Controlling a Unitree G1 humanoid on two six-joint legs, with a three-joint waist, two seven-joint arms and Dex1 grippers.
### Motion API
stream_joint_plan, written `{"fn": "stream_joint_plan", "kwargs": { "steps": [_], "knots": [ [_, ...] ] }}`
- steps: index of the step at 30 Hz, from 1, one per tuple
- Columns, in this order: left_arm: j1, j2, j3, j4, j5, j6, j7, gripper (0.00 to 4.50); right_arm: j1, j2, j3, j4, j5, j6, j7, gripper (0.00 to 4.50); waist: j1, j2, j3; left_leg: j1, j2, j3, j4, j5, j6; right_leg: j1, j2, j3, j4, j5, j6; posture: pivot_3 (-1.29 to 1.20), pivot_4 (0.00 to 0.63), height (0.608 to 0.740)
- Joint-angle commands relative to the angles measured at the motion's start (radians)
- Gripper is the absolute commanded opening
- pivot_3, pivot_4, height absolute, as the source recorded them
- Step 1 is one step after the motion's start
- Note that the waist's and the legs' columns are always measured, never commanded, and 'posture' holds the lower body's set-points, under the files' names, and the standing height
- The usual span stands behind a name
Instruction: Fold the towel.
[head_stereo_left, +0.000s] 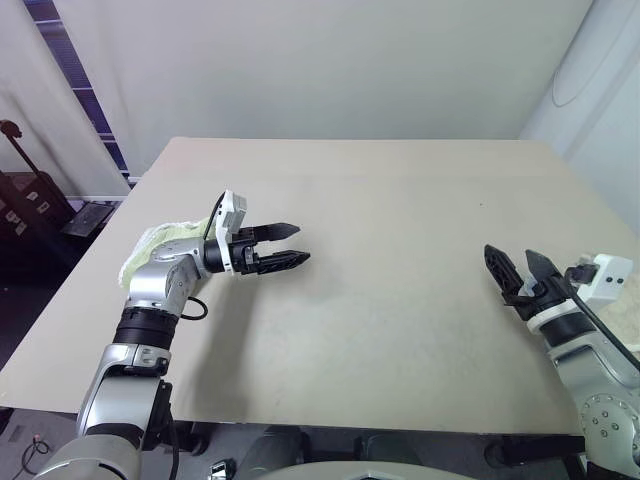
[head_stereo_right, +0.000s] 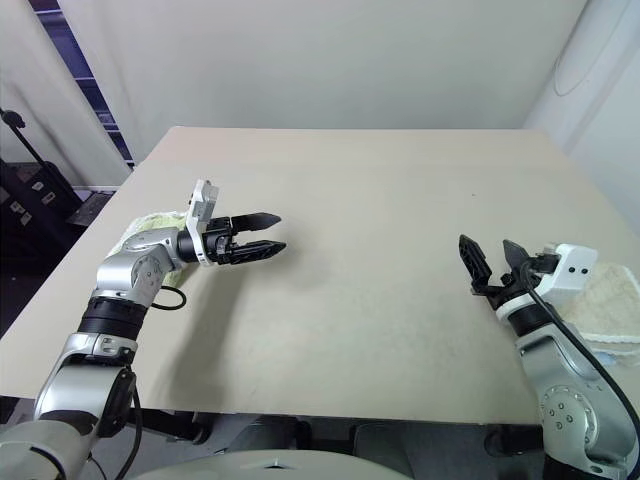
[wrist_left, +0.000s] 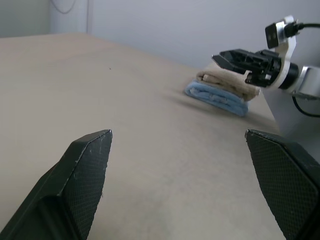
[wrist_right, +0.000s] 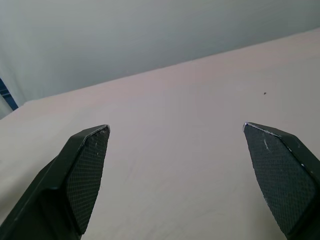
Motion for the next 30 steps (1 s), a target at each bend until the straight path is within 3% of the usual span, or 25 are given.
{"fn": "stream_joint_plan", "kwargs": {
  "steps": [1,6,14,30],
  "knots": [
    [-0.004,0.003,0.017,-0.032,0.008,-0.019,0.014,4.5,-0.016,-0.011,-0.001,-0.055,0.012,-0.01,0.019,4.47,0.001,0.0,0.0,0.0,0.0,0.0,0.0,0.0,0.0,0.0,0.0,0.0,0.0,0.0,0.0,0.0,0.0,0.731],
    [0.067,0.015,0.046,-0.128,-0.009,0.008,0.071,4.5,0.001,-0.032,0.0,-0.081,0.007,0.015,0.028,4.47,0.003,0.0,0.0,-0.004,0.001,0.0,-0.001,0.001,0.003,-0.01,0.0,-0.001,0.0,0.001,0.002,0.0,0.0,0.731],
    [0.218,0.012,0.025,-0.251,0.011,0.018,0.132,4.5,0.032,-0.054,-0.05,-0.099,0.028,0.03,0.032,4.47,0.008,0.0,0.0,-0.005,0.002,0.0,-0.001,0.001,0.002,-0.009,0.0,-0.002,0.0,0.0,0.001,0.0,0.0,0.731],
    [0.126,-0.051,-0.048,-0.228,0.024,0.035,0.112,4.5,0.09,-0.074,-0.113,-0.159,0.059,0.065,-0.013,4.47,0.008,0.001,0.0,-0.004,0.002,0.001,-0.001,0.001,0.002,-0.004,-0.005,-0.01,-0.002,-0.001,0.001,0.0,0.0,0.731]
  ]
}}
